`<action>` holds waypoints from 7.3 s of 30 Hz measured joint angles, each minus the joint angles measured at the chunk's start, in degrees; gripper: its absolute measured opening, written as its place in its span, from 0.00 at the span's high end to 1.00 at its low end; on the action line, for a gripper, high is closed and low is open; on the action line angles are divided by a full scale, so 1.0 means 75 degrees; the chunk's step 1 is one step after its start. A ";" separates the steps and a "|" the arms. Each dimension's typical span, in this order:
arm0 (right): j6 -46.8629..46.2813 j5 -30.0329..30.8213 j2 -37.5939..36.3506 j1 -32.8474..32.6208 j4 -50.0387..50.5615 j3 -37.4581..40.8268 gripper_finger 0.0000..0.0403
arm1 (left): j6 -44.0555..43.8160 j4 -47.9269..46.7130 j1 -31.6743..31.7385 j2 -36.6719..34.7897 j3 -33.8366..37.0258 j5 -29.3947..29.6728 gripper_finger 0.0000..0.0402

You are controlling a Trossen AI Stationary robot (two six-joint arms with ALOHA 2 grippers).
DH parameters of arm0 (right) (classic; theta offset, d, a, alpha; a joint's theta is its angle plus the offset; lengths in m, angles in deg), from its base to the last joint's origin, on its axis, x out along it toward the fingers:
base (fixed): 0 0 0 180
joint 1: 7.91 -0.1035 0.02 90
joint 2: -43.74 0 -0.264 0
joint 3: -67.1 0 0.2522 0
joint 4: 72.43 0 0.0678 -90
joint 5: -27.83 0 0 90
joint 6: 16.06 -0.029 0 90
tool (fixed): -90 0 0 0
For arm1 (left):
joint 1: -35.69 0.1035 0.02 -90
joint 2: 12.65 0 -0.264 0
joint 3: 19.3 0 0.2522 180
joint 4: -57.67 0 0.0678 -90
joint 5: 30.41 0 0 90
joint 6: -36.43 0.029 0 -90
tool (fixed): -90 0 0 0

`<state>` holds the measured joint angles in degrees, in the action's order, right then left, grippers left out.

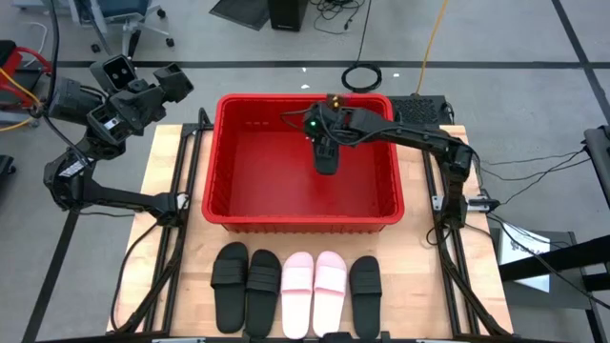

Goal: Pick and place slides into bin
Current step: Put the black slide into the red bin

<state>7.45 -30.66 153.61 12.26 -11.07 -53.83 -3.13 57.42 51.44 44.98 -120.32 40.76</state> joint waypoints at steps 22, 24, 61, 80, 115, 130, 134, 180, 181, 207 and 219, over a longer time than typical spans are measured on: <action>-0.0247 -0.0637 0.2080 0.0562 -0.0666 0.0012 0.97 | -0.0313 0.0026 -0.0001 0.0000 0.0000 -0.0012 0.40; -0.0265 -0.0625 0.2220 0.0577 -0.0665 0.0012 0.97 | -0.0377 0.0025 0.0000 0.0000 0.0000 -0.0012 0.40; 0.0560 -0.1404 0.1887 0.0911 -0.1691 0.1542 0.97 | -0.0334 0.0003 -0.0002 0.0000 0.0000 -0.0079 0.40; 0.0024 -0.2034 0.1884 0.0903 -0.1738 0.1539 0.89 | -0.0334 0.0003 -0.0001 0.0000 0.0000 -0.0079 0.40; -0.0325 -0.3216 0.0898 0.0905 -0.0610 0.1498 0.47 | -0.0520 0.0003 -0.0003 0.0000 0.0000 -0.0428 0.40; -0.2257 -0.3506 -0.1233 0.0130 -0.0954 0.1501 0.47 | -0.0418 0.0019 -0.0003 0.0000 0.0000 -0.0511 0.40; -0.3159 -0.3669 -0.1936 -0.0200 -0.1825 0.1501 0.47 | -0.0534 0.0032 -0.0003 0.0000 0.0000 -0.0635 0.40; -0.5384 -0.4642 -0.3735 -0.5744 -1.1348 0.1507 0.50 | -0.1086 0.1410 -0.0125 0.0040 -0.0003 -0.0958 0.40; -0.5255 -0.4643 -0.3737 -0.5881 -1.1355 0.1506 0.50 | -0.1086 0.1413 -0.0125 0.0062 -0.0003 -0.1001 0.40; -0.6423 -0.1778 -0.3001 -0.9195 -0.3108 -0.0519 0.50 | -0.0882 0.1153 -0.0127 0.0328 0.0000 -0.1292 0.40; -0.8555 -0.3751 -0.1240 -0.9418 0.2690 -0.0513 0.50 | -0.0651 0.0565 -0.0125 0.0335 0.0000 -0.1315 0.40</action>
<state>-56.72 -58.80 144.32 -58.38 9.11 -57.68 -8.01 61.66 50.50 47.49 -120.32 30.90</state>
